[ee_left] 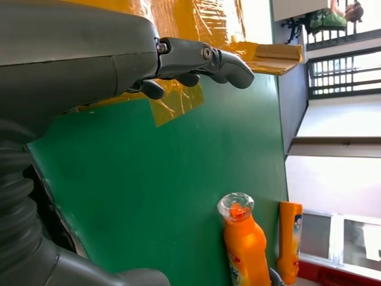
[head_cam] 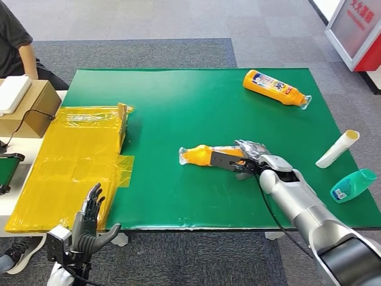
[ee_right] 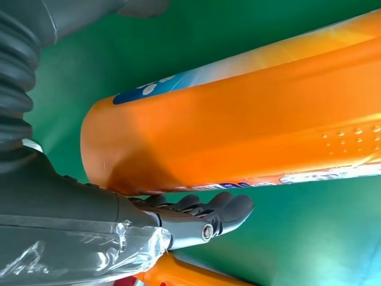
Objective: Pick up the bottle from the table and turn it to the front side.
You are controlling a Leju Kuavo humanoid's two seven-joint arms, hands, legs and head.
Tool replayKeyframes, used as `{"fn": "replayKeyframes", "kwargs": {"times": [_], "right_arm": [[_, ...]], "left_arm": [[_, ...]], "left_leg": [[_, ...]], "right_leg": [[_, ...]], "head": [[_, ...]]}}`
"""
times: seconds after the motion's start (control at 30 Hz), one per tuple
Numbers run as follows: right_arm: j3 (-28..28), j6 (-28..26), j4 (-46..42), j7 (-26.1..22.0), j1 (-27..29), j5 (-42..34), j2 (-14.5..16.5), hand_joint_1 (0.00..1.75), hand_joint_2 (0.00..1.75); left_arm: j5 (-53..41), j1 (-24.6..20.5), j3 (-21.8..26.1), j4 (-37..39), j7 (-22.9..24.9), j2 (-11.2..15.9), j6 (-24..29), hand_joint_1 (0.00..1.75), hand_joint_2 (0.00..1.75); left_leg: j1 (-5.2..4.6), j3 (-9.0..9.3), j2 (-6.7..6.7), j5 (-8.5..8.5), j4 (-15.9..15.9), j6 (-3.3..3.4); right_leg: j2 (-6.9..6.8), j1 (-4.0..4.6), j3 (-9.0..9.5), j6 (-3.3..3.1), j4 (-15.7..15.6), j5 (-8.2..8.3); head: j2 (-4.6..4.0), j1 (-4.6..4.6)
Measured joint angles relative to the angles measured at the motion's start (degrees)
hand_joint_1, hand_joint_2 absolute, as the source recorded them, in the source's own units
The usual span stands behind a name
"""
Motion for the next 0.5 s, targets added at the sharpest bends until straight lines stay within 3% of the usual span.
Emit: {"fn": "replayKeyframes", "kwargs": {"times": [0.5], "right_arm": [[1.2, -0.6, -0.9, -1.4, -1.0, -1.9, 0.1, 0.00, 1.75]], "left_arm": [[0.0, 0.3, 0.1, 0.1, -0.3, 0.0, 0.0, 0.00, 1.75]], "left_leg": [[0.00, -0.01, 0.00, 0.00, 0.0, 0.00]], "right_leg": [[0.00, 0.00, -0.01, 0.00, 0.0, 0.00]], "head": [[0.00, -0.01]]}}
